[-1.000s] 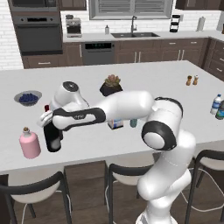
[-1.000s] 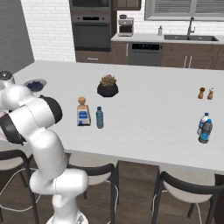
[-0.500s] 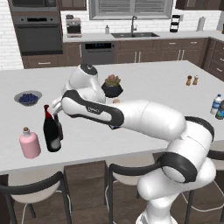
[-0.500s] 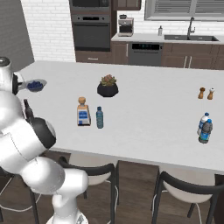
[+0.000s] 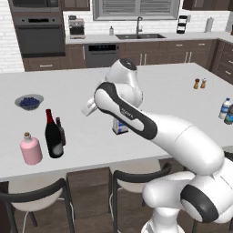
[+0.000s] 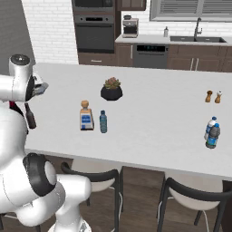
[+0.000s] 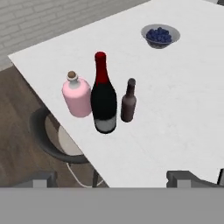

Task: Move the plastic bottles in the middle to the plastics group, and the glass bottles in the middle to the glass group.

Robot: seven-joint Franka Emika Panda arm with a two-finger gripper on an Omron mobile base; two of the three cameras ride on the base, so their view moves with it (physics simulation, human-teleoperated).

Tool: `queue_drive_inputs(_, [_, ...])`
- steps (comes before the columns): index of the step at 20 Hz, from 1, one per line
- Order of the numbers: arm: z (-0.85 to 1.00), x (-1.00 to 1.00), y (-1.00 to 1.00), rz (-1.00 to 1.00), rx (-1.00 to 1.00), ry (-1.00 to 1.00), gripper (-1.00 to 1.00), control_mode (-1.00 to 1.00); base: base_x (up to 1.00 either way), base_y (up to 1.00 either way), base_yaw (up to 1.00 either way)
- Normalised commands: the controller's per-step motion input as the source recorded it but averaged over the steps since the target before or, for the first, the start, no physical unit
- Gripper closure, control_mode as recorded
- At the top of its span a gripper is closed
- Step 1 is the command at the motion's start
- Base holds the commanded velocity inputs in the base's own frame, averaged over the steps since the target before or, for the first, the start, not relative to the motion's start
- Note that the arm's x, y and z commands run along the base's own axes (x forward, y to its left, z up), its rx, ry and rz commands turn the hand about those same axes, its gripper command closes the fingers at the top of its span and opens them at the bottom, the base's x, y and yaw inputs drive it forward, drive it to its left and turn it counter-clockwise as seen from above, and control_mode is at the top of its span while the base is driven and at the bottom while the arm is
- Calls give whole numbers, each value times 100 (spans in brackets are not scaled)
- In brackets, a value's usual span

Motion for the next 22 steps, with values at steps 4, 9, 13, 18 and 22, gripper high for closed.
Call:
queue_drive_inputs(4, [0, 0, -99, -7, -20, 0, -100, -100, 0, 0, 0])
queue_drive_inputs(9, [15, 4, -65, -10, -31, 0, -100, -100, 0, 0, 0])
queue_drive_inputs(13, [12, 37, -21, -27, -36, 0, -100, -100, 0, 0, 0])
queue_drive_inputs(18, [-1, 80, 0, -40, -5, 6, -100, -100, 0, 0, 0])
queue_drive_inputs(22, [0, 65, 0, -33, 7, 2, -100, -100, 0, 0, 0])
